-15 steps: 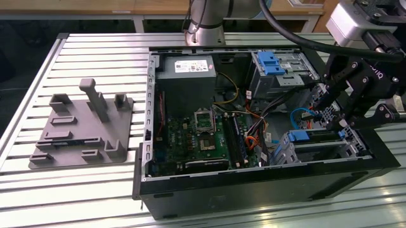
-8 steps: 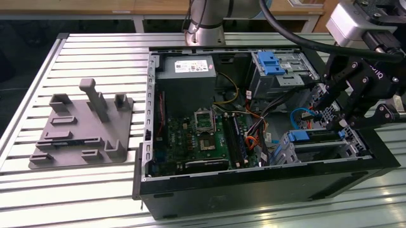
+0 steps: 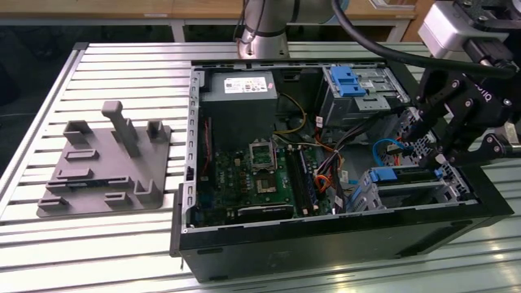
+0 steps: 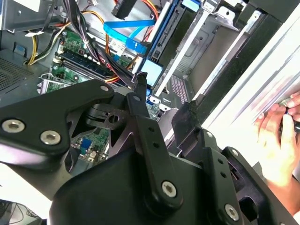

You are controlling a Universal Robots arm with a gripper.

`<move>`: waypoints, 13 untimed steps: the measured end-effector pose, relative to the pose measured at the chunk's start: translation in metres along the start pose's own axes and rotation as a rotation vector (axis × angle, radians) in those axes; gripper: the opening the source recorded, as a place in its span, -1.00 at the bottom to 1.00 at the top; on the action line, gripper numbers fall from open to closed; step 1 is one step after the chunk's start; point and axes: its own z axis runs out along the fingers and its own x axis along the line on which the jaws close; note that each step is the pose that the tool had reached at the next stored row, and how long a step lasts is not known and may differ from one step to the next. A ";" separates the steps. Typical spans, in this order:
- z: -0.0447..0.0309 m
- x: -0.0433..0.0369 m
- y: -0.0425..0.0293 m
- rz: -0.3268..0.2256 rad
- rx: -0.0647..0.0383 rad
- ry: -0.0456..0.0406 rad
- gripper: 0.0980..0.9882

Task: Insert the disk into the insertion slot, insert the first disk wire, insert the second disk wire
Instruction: 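Insert the first disk wire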

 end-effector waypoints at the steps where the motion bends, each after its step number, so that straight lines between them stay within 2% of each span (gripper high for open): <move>1: 0.0000 -0.0006 -0.0007 0.000 0.000 0.0041 -0.10; 3: 0.0000 -0.0016 -0.0025 0.000 0.000 0.0111 -0.10; 7: 0.0003 -0.0061 -0.0043 0.001 0.001 0.0307 -0.10; 9: 0.0005 -0.0078 -0.0047 0.000 0.002 0.0439 -0.10; 11: 0.0007 -0.0102 -0.0049 0.001 0.003 0.0676 -0.10; 12: 0.0009 -0.0117 -0.0050 0.001 0.004 0.0834 -0.10; 13: 0.0011 -0.0137 -0.0049 0.002 0.005 0.1030 -0.10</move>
